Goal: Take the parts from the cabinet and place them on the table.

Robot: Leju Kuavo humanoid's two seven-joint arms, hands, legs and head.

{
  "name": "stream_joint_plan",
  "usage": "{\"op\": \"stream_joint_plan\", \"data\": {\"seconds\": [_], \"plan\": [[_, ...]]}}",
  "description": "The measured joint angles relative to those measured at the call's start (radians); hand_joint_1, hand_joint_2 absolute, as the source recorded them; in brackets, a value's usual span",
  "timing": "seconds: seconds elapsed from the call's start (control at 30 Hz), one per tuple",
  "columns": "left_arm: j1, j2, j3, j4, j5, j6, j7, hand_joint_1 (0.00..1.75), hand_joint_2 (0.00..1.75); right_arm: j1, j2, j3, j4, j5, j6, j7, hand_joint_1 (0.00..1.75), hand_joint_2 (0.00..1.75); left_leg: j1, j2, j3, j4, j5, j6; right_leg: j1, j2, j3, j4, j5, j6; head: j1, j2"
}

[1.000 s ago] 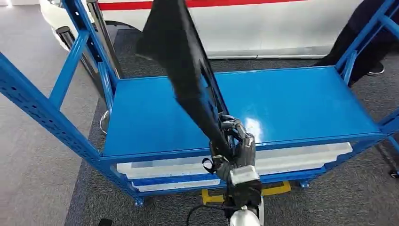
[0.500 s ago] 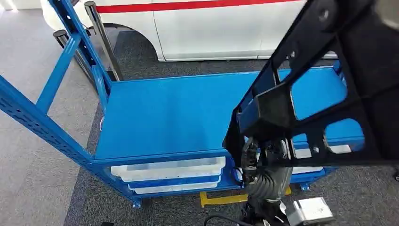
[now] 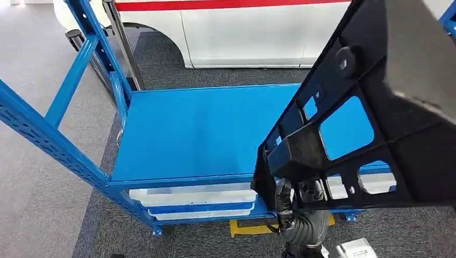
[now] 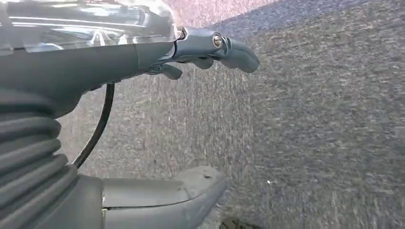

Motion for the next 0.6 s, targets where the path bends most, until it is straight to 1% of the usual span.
{"op": "stream_joint_plan", "data": {"seconds": [0.03,0.07,0.1,0.13,0.17,0.2,0.23,0.27,0.3,0.33,0.37,0.4,0.43,0.47,0.5,0.53,0.6], "plan": [[0.0,0.0,0.002,0.0,0.0,0.001,0.0,0.0,1.75,0.004,0.0,-0.002,0.0,0.001,0.0,-0.001,1.75,1.75,-0.002,0.0,-0.002,-0.003,0.004,-0.006,0.0,0.0,-0.006,0.008,0.001,-0.007,-0.002,0.0],[0.001,0.0,0.003,0.0,0.0,0.001,0.003,0.0,1.75,0.01,0.0,-0.005,0.0,0.002,0.001,-0.001,1.75,1.75,0.001,0.0,-0.003,-0.006,0.008,-0.012,0.005,0.0,-0.009,0.012,0.003,-0.013,-0.001,0.0],[0.002,0.0,0.003,0.0,0.0,0.001,0.005,0.0,1.75,0.015,0.0,-0.007,0.0,0.007,0.003,-0.001,1.75,1.75,0.003,0.0,-0.003,-0.008,0.013,-0.02,0.005,0.0,-0.01,0.01,0.008,-0.021,-0.001,0.0],[0.004,0.0,0.005,0.0,-0.002,0.001,0.007,0.0,1.75,0.019,0.0,-0.009,0.0,0.013,0.005,-0.001,1.75,1.75,0.007,0.0,-0.006,-0.002,0.004,-0.024,-0.002,-0.004,-0.014,0.001,0.018,-0.036,-0.001,0.0],[0.004,-0.002,0.005,0.0,-0.003,0.001,0.008,0.0,1.75,0.021,0.0,-0.009,0.0,0.014,0.008,-0.001,1.75,1.75,0.008,0.001,-0.016,0.018,-0.027,-0.026,0.0,-0.007,-0.02,-0.001,0.025,-0.045,-0.002,0.0],[0.004,-0.003,0.006,0.0,-0.003,0.001,0.009,0.0,1.75,0.023,0.0,-0.01,0.0,0.015,0.01,-0.001,1.75,1.75,0.008,0.001,-0.033,0.067,-0.078,-0.026,0.001,-0.008,-0.029,-0.001,0.031,-0.054,-0.002,0.0],[0.004,-0.003,0.007,0.0,-0.005,0.001,0.009,0.0,1.75,0.025,0.0,-0.011,0.0,0.016,0.011,-0.002,1.75,1.75,0.008,0.001,-0.056,0.142,-0.134,-0.028,0.004,-0.009,-0.041,0.0,0.038,-0.057,-0.002,0.0],[0.003,-0.003,0.01,0.0,-0.006,0.001,0.009,0.0,1.75,0.028,0.0,-0.012,0.0,0.016,0.012,-0.002,1.75,1.75,0.008,0.001,-0.08,0.225,-0.182,-0.029,0.007,-0.01,-0.052,0.001,0.046,-0.059,-0.002,0.0],[0.003,-0.003,0.014,0.0,-0.006,0.002,0.01,0.0,1.75,0.032,0.0,-0.014,0.001,0.016,0.016,-0.002,1.75,1.75,0.007,0.001,-0.088,0.279,-0.207,-0.029,0.01,-0.012,-0.063,0.002,0.054,-0.059,-0.002,0.0],[0.004,-0.003,0.017,0.0,-0.006,0.002,0.011,0.0,1.75,0.035,0.0,-0.015,0.002,0.016,0.018,-0.002,1.75,1.75,0.007,0.001,-0.076,0.286,-0.207,-0.027,0.013,-0.012,-0.073,0.003,0.06,-0.06,-0.002,0.0],[0.004,-0.003,0.019,0.0,-0.006,0.002,0.012,0.0,1.75,0.039,0.0,-0.016,0.002,0.016,0.019,-0.002,1.75,1.75,0.006,0.001,-0.043,0.251,-0.191,-0.023,0.015,-0.012,-0.082,0.005,0.067,-0.059,-0.002,0.0],[0.004,-0.003,0.021,0.0,-0.006,0.002,0.013,0.0,1.75,0.041,0.0,-0.018,0.003,0.016,0.02,-0.002,1.75,1.75,0.005,0.001,0.01,0.179,-0.162,-0.018,0.016,-0.012,-0.093,0.007,0.073,-0.058,-0.002,0.0],[0.002,-0.003,0.021,0.0,-0.006,0.002,0.014,0.0,1.75,0.044,0.0,-0.019,0.003,0.014,0.023,-0.003,1.75,1.75,0.001,0.001,0.072,0.086,-0.129,-0.01,0.017,-0.011,-0.099,0.009,0.079,-0.055,-0.002,0.0],[-0.001,-0.002,0.022,0.0,-0.005,0.002,0.015,0.0,1.75,0.05,0.0,-0.02,0.003,0.012,0.026,-0.007,1.75,1.75,-0.004,0.0,0.139,-0.01,-0.108,0.003,0.016,-0.011,-0.101,0.01,0.086,-0.052,-0.002,0.0],[-0.003,-0.001,0.022,-0.001,-0.003,0.003,0.016,0.0,1.75,0.058,0.0,-0.023,0.003,0.009,0.029,-0.009,1.75,1.75,-0.011,0.001,0.152,-0.053,-0.113,0.005,0.025,-0.013,-0.107,0.015,0.092,-0.045,-0.001,0.0],[-0.005,-0.002,0.022,-0.001,-0.003,0.003,0.016,0.0,1.75,0.064,-0.002,-0.026,0.003,0.007,0.031,-0.01,1.75,1.75,-0.012,0.001,0.143,-0.043,-0.106,0.003,0.021,-0.016,-0.109,0.012,0.101,-0.037,-0.001,0.0],[0.001,-0.002,0.025,-0.001,-0.001,0.004,0.019,0.0,1.75,0.078,-0.006,-0.03,0.003,0.002,0.034,-0.015,1.75,1.75,-0.016,-0.001,0.137,-0.038,-0.097,0.008,0.016,-0.018,-0.108,0.007,0.115,-0.027,-0.001,0.0]]}}
